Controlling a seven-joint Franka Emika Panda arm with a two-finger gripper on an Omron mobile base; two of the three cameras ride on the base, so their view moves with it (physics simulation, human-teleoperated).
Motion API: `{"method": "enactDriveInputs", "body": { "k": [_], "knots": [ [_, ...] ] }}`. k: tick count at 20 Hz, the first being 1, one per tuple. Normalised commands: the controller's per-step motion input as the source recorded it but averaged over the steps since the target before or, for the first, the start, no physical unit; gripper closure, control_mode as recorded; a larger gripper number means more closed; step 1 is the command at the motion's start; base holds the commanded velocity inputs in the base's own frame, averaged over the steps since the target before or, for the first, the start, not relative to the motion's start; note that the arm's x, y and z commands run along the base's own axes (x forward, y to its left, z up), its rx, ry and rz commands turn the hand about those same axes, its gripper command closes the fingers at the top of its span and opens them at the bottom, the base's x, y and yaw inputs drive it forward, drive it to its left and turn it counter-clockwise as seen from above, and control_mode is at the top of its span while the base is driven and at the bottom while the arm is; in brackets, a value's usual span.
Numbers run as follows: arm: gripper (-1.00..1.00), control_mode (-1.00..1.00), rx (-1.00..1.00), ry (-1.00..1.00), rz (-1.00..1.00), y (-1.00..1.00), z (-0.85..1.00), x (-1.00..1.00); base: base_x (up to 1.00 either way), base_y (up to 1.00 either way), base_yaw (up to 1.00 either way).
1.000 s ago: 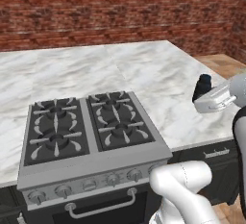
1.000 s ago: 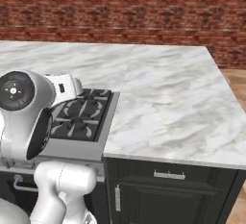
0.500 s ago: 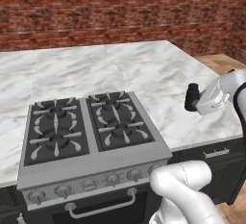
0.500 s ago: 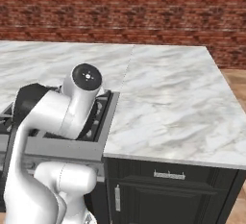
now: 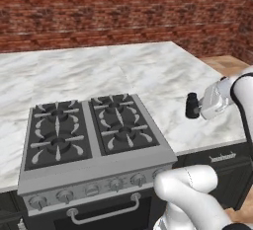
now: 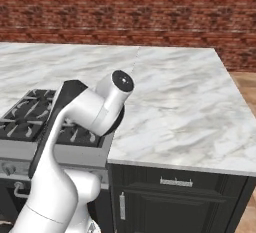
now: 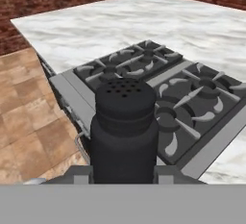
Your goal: Take 2 condiments from the cabinet and move them on the counter near the stove.Make sure the condiments are lined up with each other, next to each other.
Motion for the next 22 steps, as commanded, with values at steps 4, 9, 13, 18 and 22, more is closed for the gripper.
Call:
{"method": "enactDriveInputs", "body": {
  "k": [4, 9, 13, 18, 22],
  "knots": [
    [1.00, -1.00, 0.00, 0.00, 0.01, -0.11, -0.52, 0.30, 0.00, 0.00, 0.00],
    [1.00, -1.00, 0.00, 0.00, 0.00, -0.04, -0.53, 0.12, 0.00, 0.00, 0.00],
    [1.00, -1.00, 0.00, 0.00, 0.00, 0.00, -0.41, 0.03, 0.00, 0.00, 0.00],
    [1.00, -1.00, 0.00, 0.00, 0.00, -0.01, -0.30, 0.07, 0.00, 0.00, 0.00],
    [1.00, -1.00, 0.00, 0.00, 0.01, -0.08, -0.30, 0.13, 0.00, 0.00, 0.00]
  ]
}}
